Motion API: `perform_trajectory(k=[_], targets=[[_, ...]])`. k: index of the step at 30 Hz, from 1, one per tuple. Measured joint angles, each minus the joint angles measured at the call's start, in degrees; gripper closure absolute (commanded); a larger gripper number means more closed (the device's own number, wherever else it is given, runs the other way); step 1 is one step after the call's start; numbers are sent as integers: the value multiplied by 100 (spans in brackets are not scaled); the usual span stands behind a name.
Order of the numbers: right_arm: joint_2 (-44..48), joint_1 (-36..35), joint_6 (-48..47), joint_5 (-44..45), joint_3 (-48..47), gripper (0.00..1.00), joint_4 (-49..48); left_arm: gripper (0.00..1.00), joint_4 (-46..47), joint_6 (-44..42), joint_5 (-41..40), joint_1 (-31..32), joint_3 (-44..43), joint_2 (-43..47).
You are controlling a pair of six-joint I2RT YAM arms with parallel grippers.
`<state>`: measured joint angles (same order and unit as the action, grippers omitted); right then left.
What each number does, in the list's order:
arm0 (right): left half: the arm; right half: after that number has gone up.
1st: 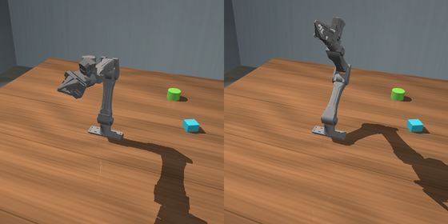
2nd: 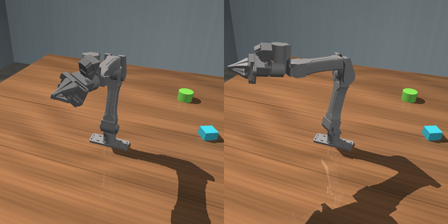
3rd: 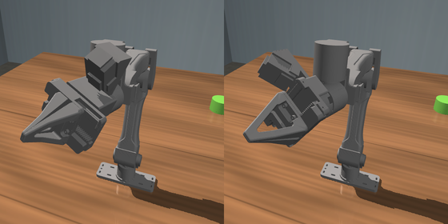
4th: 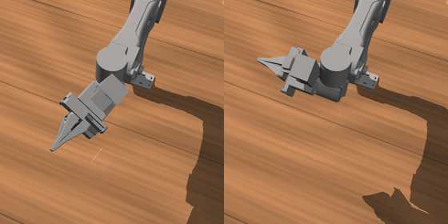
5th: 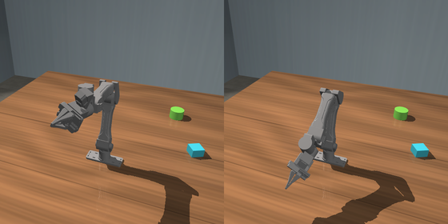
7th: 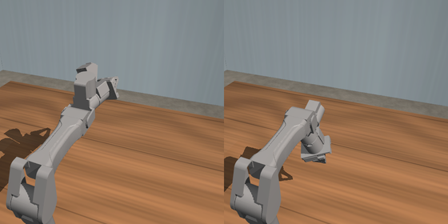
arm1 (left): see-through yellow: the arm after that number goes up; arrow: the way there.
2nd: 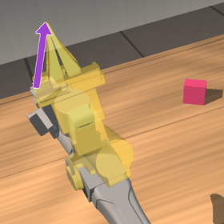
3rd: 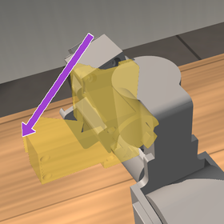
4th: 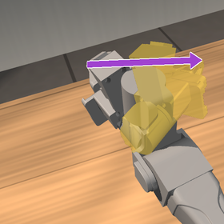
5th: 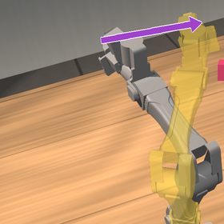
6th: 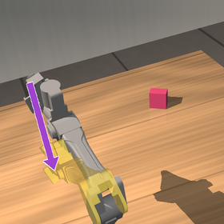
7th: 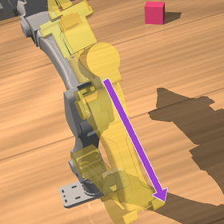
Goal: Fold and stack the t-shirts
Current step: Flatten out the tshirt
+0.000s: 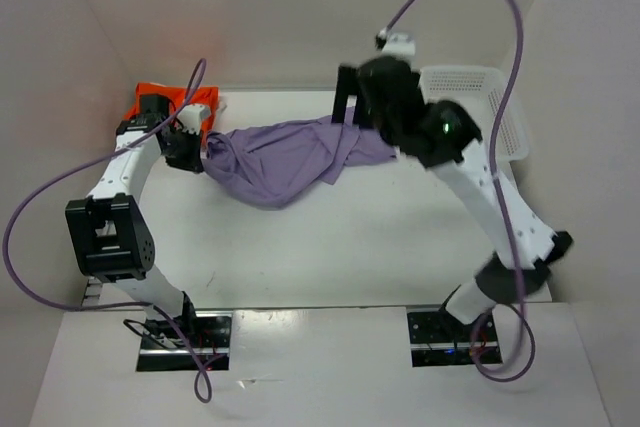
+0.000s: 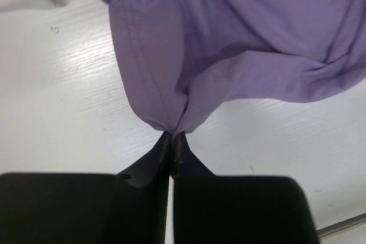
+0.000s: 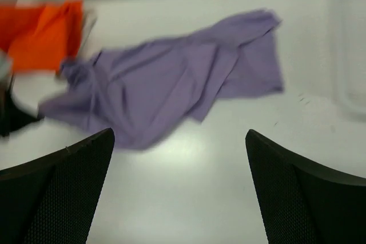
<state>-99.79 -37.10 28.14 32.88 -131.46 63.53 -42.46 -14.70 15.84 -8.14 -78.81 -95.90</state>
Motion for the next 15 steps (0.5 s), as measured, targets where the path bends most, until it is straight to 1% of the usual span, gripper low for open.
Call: perform_trajectory(k=[2,3,4,5,6,7,9,10,12,13,15], targets=[[1176,-817,-70,-173,2013,0,-748,100,48,7,186,0,33,122],[1521,-916,-59,-302,2802,0,-1128,100,59,9,240,-2,42,136],[1692,-866,-46,-352,3506,3,-1414,100,68,9,275,-4,57,144],[1655,-693,-33,-393,4065,7,-1685,100,83,9,310,-2,85,144],[1521,-516,4,-437,4419,12,-1937,100,90,9,328,-4,120,144],[1191,-354,31,-527,4690,21,-2223,100,85,9,354,-4,164,144],[431,-46,92,-774,5023,34,-2774,100,87,15,363,-4,225,144],[79,52,127,-872,5090,48,-2955,100,74,15,369,-4,240,144],[-481,210,190,-992,5084,60,-3169,100,74,20,374,-4,247,144],[-693,249,236,-1029,5060,63,-3252,100,79,20,378,-4,247,144],[-964,260,299,-1106,4996,63,-3351,100,79,24,376,-4,247,146]])
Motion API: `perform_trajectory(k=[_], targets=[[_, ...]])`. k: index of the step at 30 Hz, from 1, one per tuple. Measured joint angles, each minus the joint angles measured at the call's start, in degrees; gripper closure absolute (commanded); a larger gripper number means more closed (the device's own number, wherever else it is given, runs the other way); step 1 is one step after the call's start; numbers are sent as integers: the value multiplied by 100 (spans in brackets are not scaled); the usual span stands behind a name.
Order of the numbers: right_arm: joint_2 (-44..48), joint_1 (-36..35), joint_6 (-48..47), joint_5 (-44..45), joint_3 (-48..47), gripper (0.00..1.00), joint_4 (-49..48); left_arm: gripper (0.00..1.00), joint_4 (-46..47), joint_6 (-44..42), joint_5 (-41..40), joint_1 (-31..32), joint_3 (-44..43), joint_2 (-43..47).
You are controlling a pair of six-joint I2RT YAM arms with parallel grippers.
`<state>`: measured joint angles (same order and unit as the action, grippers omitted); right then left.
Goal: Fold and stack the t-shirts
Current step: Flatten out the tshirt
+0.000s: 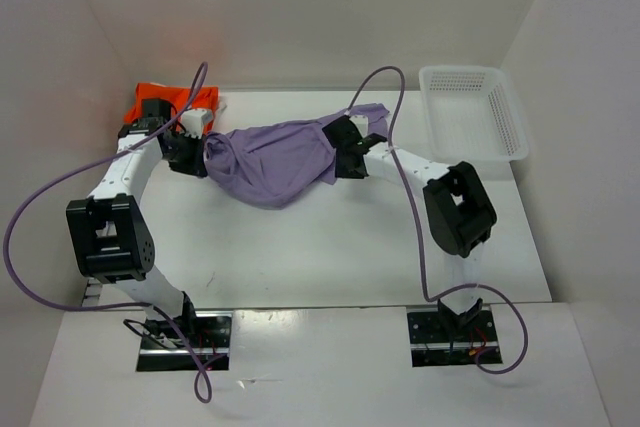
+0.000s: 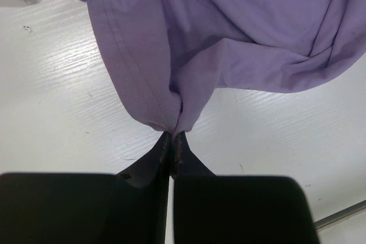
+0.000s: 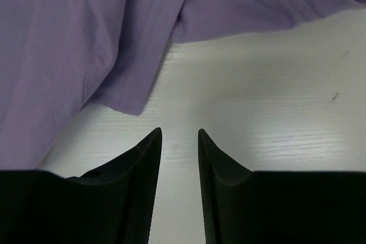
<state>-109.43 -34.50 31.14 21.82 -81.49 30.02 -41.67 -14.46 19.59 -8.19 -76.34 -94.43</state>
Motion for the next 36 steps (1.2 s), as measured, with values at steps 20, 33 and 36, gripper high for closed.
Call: perform_trajectory(k=[20,33,36], targets=[[-1233,348,396,-944,-645,35,-815,99,11,11,-61,0,0,2],[-728,439,789,-929,-44,100,-531,99,-2,11,-278,-13,0,15],[730,376,1176,-1027,1202,81,247,99,-22,9,-330,-44,9,22]])
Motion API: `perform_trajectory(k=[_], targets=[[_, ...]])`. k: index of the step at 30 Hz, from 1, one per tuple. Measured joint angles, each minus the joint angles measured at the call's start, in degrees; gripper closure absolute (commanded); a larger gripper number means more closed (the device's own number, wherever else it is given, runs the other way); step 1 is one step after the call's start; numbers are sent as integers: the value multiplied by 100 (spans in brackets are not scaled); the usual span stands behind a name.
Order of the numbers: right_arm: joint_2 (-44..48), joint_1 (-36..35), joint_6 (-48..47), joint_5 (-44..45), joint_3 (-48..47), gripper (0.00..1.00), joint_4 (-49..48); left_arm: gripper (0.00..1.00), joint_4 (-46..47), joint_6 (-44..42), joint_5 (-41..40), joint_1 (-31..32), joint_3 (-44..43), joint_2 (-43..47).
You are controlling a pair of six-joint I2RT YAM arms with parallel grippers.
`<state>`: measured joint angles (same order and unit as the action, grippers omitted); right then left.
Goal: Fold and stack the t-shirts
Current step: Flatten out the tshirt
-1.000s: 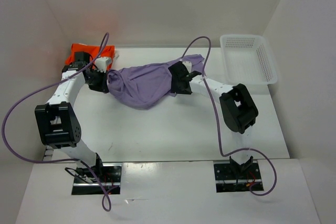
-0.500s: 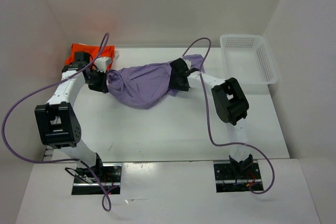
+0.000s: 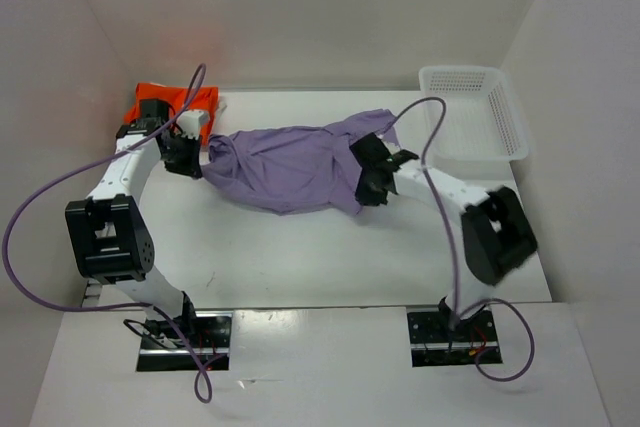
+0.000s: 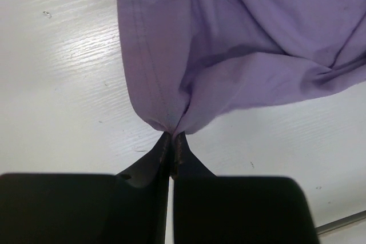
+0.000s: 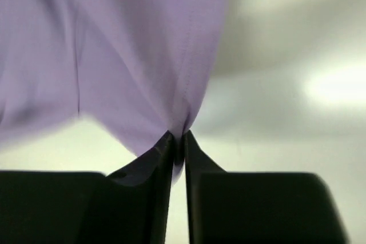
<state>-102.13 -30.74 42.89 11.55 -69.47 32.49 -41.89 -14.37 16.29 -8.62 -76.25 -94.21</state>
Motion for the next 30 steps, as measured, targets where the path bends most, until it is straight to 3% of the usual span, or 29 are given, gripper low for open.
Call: perform_trajectory(k=[1,2,4,7,10,14,17,21,25,30], targets=[[564,-81,173,-50,334,65,275,99,-9,-2,-11,0,4,0],[1084,-212,363,-133,619,24,487,99,-7,-2,-15,0,4,0],[1884,-656,772,-365,1012,6,841,99,-20,-15,-4,-11,4,0],[2428,-1419,1360,-684,1331,3,1261,99,-103,-42,35,-11,4,0],[2649,-1569,1978,-496,1416,3,1836,99,-166,-63,85,-9,50,28],[3228,-1043,2417,74,1410,1,2315,99,-229,-90,98,-11,238,136],[3265,-46,2120,317,1410,1,1978,99,-264,-96,96,-11,369,221],[2024,782,1333,614,1043,6,1318,99,-280,-166,94,-11,404,282],[350,839,391,739,260,6,595,99,-284,-201,55,-11,407,356],[-481,848,-428,669,-50,6,98,99,-280,-199,17,-11,492,444]])
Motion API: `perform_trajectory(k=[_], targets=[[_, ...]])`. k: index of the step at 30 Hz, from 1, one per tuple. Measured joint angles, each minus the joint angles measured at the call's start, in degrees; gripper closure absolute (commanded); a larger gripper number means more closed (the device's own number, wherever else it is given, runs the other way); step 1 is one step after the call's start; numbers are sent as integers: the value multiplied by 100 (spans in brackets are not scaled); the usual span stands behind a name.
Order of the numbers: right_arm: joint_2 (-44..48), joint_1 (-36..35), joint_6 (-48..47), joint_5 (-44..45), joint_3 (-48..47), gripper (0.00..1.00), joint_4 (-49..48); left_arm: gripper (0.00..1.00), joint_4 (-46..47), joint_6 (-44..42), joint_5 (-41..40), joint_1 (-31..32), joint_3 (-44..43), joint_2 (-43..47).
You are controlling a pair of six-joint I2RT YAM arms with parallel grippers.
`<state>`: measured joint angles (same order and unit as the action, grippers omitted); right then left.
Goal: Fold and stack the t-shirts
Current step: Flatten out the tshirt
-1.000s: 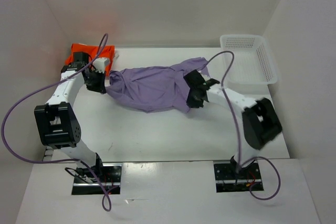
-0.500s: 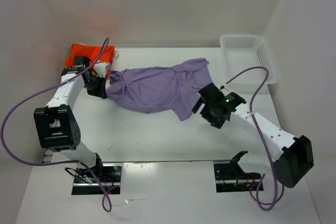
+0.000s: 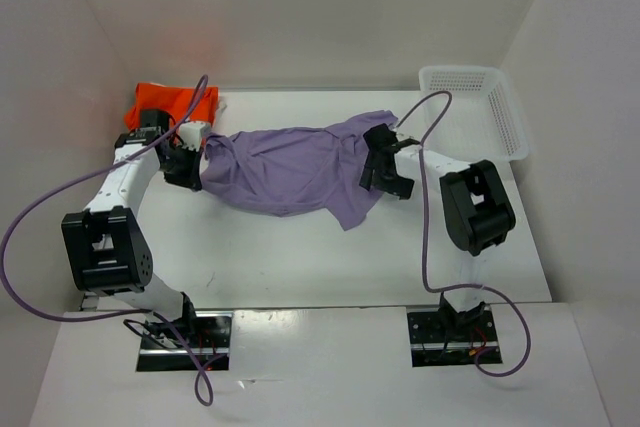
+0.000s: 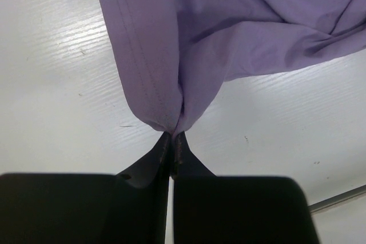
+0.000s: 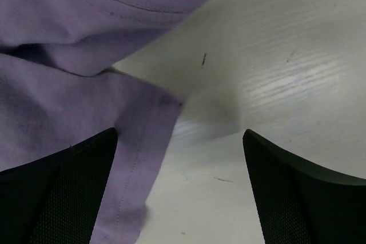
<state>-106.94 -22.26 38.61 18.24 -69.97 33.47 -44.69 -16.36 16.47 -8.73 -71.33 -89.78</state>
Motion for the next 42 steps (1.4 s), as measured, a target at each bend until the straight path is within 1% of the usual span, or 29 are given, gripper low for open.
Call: perform_trajectory(k=[4,6,7,8,10,14,15,16,17,22,25,27,29,31,32,33,34,35,36,38,39,41,42], targets=[[-205,70,-328,-81,-146,9,-164,99,-13,0,-37,0,48,9],[-275,129,-444,-177,-179,17,-348,99,-11,0,-57,0,48,11],[-299,157,-514,-232,-184,23,-446,99,-11,0,-66,0,48,13],[-319,170,-562,-243,-192,31,-509,99,-11,0,-76,0,48,15],[-382,188,-662,-262,-269,38,-590,99,-11,-2,-105,0,48,22],[-507,190,-776,-328,-417,66,-741,99,-11,-2,-192,0,48,31],[-525,190,-796,-354,-439,83,-754,99,-11,0,-216,0,48,31],[-531,192,-817,-380,-442,93,-776,99,-11,0,-234,0,48,31],[-533,208,-824,-411,-442,100,-791,99,-11,0,-251,0,48,31],[-483,402,-748,-798,-363,100,-894,99,-11,0,-289,0,48,31],[-195,531,-682,-968,-31,100,-927,99,-33,-11,-297,-15,48,31],[247,566,-595,-1034,363,100,-675,99,-90,-39,-280,-68,48,37],[890,564,-503,-1095,675,100,-319,100,-149,-98,-236,-142,48,46],[1432,564,-483,-1082,649,100,11,100,-251,-146,-146,-188,-22,22],[1585,564,-531,-1003,389,100,243,100,-363,-153,-74,-205,-188,-52],[1561,579,-579,-918,-127,100,549,100,-522,-155,15,-208,-479,-221],[1375,592,-654,-870,-763,100,719,100,-791,-125,116,-205,-1071,-505],[1051,623,-739,-774,-1749,100,911,100,-1014,-74,232,-205,-1996,-938],[717,656,-815,-691,-2627,100,1021,100,-979,28,328,-190,-2859,-1320],[-13,715,-946,-455,-4597,100,1158,100,-743,326,525,-197,-4450,-1847],[-328,737,-1001,-299,-5617,100,1270,100,-584,476,603,-221,-5104,-1952],[-389,763,-1071,22,-6581,100,1287,100,-256,691,719,-271,-5698,-1818],[-225,767,-1137,203,-6732,100,1335,100,-87,785,789,-286,-5742,-1626]])
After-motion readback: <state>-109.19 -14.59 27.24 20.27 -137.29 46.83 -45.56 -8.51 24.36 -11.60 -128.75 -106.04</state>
